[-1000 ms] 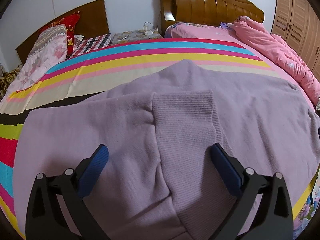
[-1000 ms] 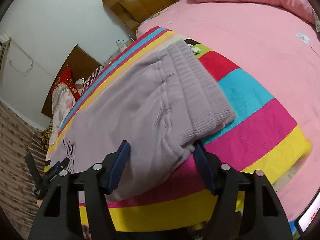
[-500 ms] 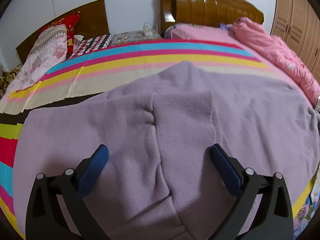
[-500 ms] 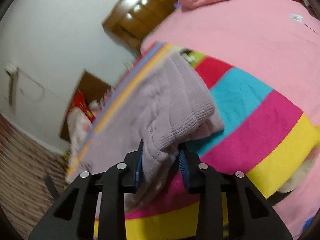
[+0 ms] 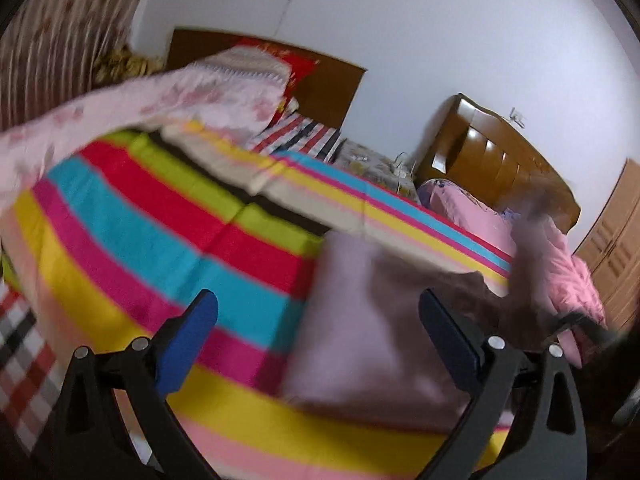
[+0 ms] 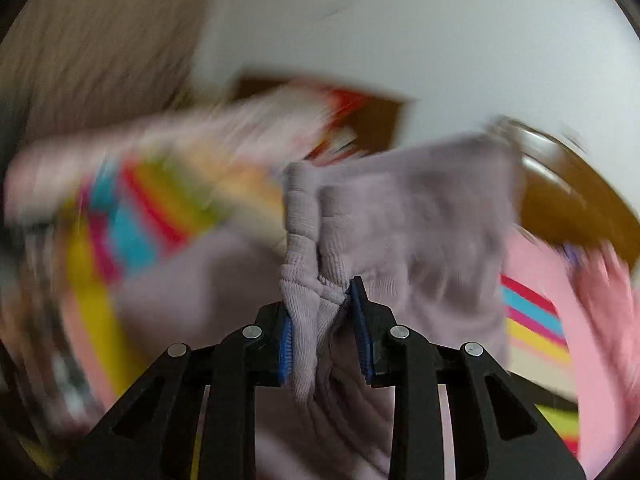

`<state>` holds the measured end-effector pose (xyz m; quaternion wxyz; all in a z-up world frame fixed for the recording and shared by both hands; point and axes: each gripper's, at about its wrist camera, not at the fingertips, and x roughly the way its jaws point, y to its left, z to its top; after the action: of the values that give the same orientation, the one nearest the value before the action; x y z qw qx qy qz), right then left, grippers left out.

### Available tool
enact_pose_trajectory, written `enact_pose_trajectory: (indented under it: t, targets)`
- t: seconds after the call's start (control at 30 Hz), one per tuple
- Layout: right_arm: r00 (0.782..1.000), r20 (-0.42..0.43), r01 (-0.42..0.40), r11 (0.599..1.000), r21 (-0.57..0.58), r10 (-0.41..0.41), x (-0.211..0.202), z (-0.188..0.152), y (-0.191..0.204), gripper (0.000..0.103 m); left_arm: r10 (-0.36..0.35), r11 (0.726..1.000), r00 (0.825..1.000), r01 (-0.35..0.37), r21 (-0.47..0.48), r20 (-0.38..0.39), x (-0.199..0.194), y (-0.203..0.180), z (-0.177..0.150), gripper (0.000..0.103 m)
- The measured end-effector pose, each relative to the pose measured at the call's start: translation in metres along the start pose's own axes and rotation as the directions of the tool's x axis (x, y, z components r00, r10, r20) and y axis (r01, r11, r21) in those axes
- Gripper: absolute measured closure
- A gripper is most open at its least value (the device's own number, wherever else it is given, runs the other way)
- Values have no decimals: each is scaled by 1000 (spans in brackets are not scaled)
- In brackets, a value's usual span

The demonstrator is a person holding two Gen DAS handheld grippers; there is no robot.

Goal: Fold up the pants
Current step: 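Lift the cuff end with the right gripper and fold it over while the left gripper holds the pants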

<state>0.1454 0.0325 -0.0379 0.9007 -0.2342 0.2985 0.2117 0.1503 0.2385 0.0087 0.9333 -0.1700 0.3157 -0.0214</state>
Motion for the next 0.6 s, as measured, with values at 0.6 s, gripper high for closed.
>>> enact_pose_trajectory:
  t: [0.6]
  targets:
    - [964, 108, 259, 953, -155, -245, 7, -28, 61, 75, -449, 885, 758, 449, -121, -473, 111, -67, -4, 5]
